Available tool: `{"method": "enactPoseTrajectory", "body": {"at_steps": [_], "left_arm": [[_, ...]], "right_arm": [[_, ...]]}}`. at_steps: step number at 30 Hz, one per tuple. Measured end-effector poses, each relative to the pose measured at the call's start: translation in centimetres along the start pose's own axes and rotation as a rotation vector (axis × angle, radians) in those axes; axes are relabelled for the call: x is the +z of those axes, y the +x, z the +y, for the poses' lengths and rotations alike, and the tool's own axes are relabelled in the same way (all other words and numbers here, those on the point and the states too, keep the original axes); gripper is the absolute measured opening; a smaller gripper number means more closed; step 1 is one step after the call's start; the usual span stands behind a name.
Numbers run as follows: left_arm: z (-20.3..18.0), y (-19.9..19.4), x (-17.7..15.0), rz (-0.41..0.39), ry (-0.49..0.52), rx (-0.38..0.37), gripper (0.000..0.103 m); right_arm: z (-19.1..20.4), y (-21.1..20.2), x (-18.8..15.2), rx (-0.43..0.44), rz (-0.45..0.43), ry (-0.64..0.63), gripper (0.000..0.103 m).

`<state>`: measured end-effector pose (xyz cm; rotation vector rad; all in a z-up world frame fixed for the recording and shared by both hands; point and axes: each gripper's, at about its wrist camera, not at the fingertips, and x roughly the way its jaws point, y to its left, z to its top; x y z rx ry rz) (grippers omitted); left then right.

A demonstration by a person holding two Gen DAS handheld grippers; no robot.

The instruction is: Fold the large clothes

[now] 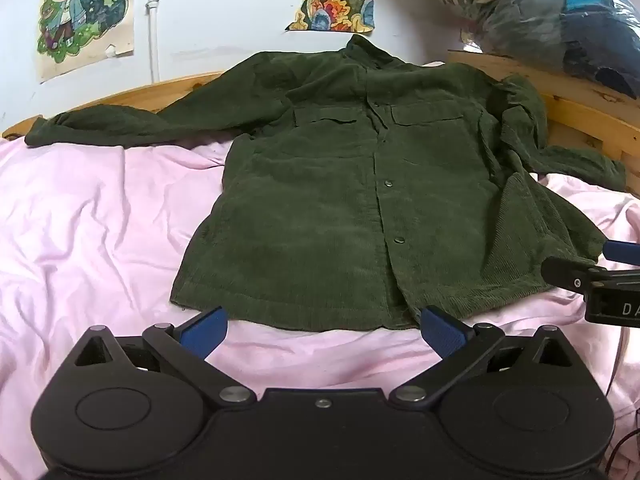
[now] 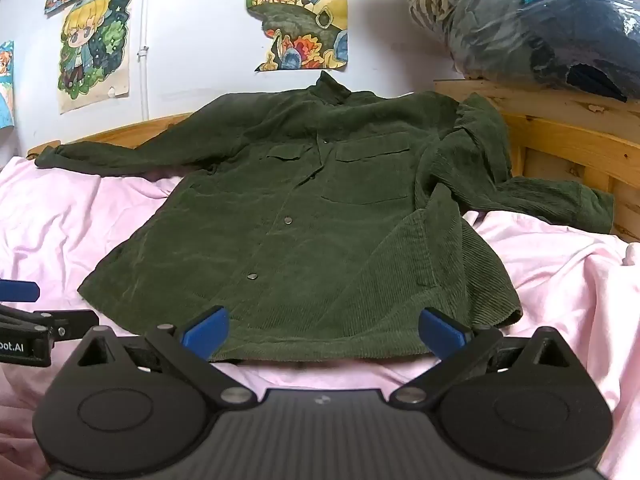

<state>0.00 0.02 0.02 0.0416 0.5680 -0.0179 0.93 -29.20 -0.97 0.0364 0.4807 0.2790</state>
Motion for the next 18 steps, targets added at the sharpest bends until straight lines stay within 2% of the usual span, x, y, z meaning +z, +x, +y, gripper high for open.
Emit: {"method": "enactPoseTrajectory", "body": {"at_steps": [18], "left_arm": [[0.19,-0.2,0.14,-0.002,-0.012,-0.005,0.102]], "right_arm": [[-0.09,0.03,0.04,0.0,-0.001,0.0,0.103]]}}
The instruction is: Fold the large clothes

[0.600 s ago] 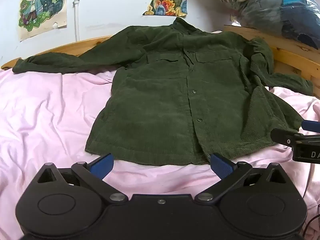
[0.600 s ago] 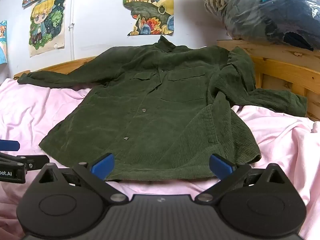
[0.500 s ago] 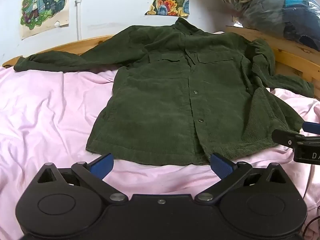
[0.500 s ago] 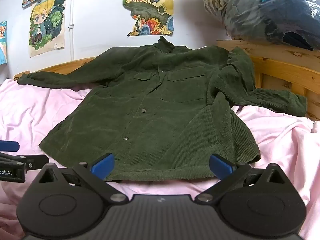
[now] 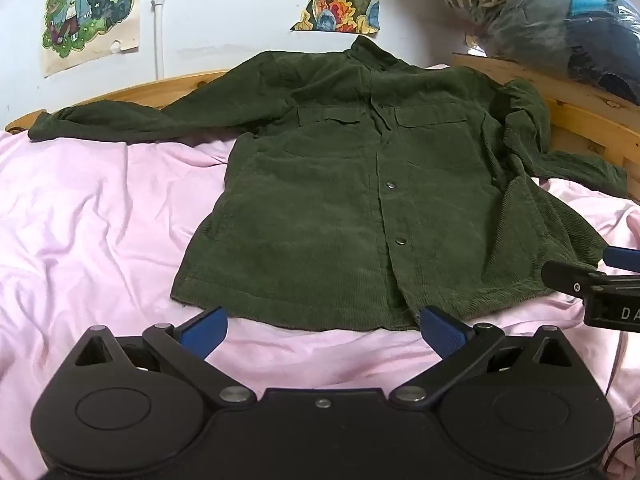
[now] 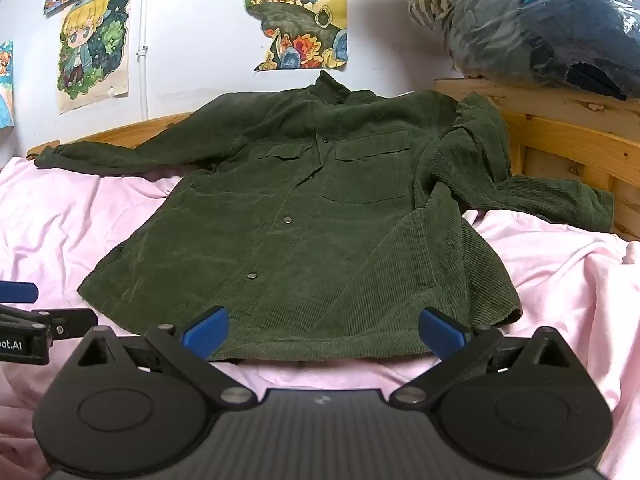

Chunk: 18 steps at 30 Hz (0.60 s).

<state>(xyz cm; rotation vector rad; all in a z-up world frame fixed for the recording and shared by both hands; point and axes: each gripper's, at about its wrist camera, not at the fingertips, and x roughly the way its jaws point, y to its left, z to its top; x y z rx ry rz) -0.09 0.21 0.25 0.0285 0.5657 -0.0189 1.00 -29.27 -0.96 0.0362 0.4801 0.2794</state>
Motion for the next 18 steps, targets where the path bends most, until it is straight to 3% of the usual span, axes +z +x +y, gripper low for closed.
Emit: {"method": "enactPoseTrajectory", "body": {"at_steps": [18], "left_arm": [[-0.12,-0.03,-0.18,-0.005,-0.01,0.003,0.102]], "right_arm": [[-0.05,0.03,-0.03,0.001,-0.001,0.002,0.103]]}}
